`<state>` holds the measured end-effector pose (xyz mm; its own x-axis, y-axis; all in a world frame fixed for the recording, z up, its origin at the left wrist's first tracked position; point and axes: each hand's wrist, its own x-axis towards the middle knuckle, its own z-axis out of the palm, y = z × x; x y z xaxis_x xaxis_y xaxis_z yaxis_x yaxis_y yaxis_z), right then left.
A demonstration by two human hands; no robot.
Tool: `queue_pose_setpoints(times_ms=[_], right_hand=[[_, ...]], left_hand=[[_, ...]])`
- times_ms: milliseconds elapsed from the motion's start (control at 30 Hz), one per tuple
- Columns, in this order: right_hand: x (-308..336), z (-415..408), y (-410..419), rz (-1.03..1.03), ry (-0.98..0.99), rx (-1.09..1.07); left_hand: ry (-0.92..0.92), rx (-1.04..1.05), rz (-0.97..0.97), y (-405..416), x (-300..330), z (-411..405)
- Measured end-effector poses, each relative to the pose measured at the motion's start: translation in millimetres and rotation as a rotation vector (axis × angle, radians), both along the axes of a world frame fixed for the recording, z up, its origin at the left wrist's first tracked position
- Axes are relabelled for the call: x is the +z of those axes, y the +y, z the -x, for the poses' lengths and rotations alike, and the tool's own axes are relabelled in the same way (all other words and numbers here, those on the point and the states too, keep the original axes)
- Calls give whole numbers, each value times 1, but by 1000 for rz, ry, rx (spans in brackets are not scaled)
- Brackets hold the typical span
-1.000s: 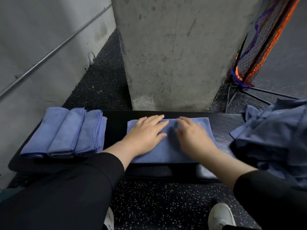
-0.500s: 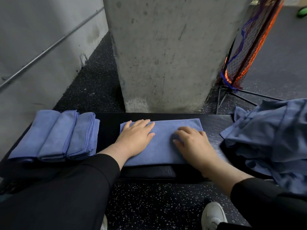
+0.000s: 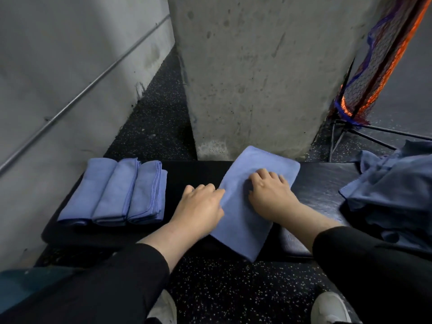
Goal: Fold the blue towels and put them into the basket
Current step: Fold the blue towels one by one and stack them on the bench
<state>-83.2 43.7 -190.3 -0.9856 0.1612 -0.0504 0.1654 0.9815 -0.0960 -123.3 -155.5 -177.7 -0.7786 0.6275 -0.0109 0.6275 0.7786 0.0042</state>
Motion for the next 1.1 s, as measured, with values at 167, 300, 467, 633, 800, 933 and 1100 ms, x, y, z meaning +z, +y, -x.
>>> queue_pose_setpoints(times_ms=[167, 300, 467, 633, 800, 933, 1100], right_hand=[[0, 33, 24, 245, -52, 141], [0, 30, 26, 254, -29, 196], [-2, -17, 21, 205, 295, 391], [-3, -78, 28, 204, 133, 609], [-7, -102, 44, 182, 93, 614], [-3, -101, 32, 217, 193, 508], [13, -92, 19, 516, 214, 141]], left_hand=[[17, 10, -51, -22, 1, -19], [-8, -110, -68, -34, 1, -11], [-68, -138, -31, -42, -4, -5], [-58, -189, -132, -43, -3, -4], [-104, -393, -174, -45, -8, -14], [-122, -413, -120, -33, 0, -29], [-86, -316, -191, -16, 0, -32]])
